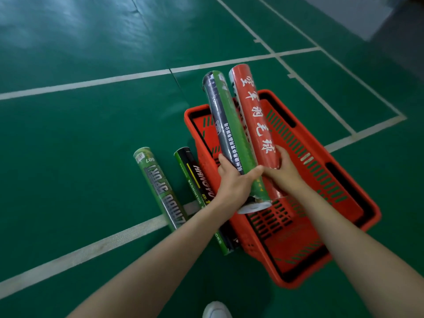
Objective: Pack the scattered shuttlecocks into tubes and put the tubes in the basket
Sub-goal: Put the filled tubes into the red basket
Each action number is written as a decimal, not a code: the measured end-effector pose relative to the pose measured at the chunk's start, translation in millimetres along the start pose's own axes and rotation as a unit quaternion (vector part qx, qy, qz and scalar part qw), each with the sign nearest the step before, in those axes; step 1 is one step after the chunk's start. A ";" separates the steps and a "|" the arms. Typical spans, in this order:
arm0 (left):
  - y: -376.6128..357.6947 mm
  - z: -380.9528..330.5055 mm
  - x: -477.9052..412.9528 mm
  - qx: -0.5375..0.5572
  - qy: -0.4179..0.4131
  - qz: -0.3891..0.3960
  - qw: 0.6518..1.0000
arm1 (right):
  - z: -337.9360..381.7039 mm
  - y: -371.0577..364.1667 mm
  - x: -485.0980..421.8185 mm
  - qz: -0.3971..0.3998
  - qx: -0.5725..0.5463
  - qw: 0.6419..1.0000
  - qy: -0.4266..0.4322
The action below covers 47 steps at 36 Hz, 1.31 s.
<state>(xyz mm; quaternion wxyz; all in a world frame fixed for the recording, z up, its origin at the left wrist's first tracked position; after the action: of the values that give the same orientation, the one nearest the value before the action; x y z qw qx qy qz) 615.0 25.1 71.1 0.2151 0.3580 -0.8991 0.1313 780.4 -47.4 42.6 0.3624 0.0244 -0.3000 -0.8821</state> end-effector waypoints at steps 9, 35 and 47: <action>-30.9 16.5 28.2 -0.010 0.038 0.017 0.999 | -39.3 24.0 35.6 0.032 0.110 0.993 0.031; -89.1 95.9 15.8 -0.058 0.171 -0.017 0.983 | -63.9 27.6 2.3 0.047 0.096 0.994 -0.016; -83.5 137.2 -41.1 -0.081 0.158 -0.028 0.984 | -65.7 -34.5 19.8 0.268 -0.135 0.939 -0.169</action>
<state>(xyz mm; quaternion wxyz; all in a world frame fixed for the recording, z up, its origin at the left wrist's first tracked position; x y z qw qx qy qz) 660.1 -63.5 -61.6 0.3867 0.3394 -0.8508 0.1068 761.4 -74.8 -26.7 0.5291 -0.2558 -0.2307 -0.7755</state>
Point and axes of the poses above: each hand's wrist, its own x-axis away from the middle knuckle, its own y-axis out of the back of the hand, z = x × y, the point moved 9 cm from there along -x, towards the middle knuckle, and after that the axes turned 3 degrees about y, right-handed, at the moved point
